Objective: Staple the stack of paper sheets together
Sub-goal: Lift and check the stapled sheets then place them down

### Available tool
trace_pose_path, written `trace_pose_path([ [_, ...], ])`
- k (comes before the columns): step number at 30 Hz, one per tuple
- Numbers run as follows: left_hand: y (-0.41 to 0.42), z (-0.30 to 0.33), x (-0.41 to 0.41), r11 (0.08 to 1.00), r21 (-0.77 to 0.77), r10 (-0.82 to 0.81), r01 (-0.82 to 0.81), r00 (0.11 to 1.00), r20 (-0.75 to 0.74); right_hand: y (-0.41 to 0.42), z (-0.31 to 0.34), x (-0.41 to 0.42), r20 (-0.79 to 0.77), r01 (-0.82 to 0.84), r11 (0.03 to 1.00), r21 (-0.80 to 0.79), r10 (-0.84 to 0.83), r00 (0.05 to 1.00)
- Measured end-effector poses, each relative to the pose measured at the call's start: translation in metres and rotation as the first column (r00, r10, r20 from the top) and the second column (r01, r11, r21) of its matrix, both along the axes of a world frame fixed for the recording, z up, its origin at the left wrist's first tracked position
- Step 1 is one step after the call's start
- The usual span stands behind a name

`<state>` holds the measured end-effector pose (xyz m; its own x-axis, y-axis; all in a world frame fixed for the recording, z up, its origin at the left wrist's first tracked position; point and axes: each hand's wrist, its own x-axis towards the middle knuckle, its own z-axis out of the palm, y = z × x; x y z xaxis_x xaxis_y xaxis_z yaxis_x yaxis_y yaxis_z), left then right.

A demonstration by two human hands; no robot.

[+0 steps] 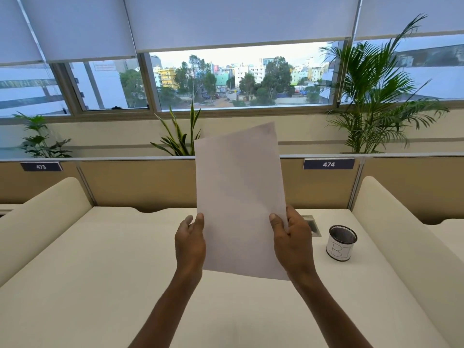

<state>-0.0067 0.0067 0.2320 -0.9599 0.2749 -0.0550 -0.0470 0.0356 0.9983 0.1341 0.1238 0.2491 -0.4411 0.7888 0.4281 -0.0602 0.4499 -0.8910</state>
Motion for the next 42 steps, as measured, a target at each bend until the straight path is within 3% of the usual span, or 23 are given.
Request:
trace_pose_path([
  [5,-0.008,-0.002,0.003,0.997,0.070,-0.006,0.011,0.997,-0.075,0.011,-0.003,-0.001,-0.041,-0.078,0.990,-0.120,0.073,0.996],
  [10,-0.005,-0.008,0.003,0.985,0.143,0.114,-0.101,0.990,-0.086,0.022,-0.015,-0.007,-0.011,-0.093,0.980,-0.178,0.093,0.996],
  [15,-0.009,-0.022,-0.004,0.967,0.135,0.228,-0.216,0.971,-0.078,0.025,-0.048,-0.009,0.169,-0.125,0.983,-0.136,0.147,0.975],
  [20,-0.034,-0.054,-0.022,0.943,0.069,0.330,-0.326,0.943,-0.044,0.011,-0.079,-0.025,0.349,-0.133,0.983,-0.125,0.169,0.922],
  [27,-0.077,-0.102,-0.080,0.905,-0.089,0.415,-0.415,0.910,-0.021,-0.019,-0.118,-0.083,0.462,-0.239,0.946,-0.217,0.315,0.829],
  [42,-0.102,-0.167,-0.256,0.878,-0.333,0.350,-0.343,0.936,-0.041,-0.055,-0.179,-0.244,0.587,-0.300,0.899,-0.320,0.436,0.682],
])
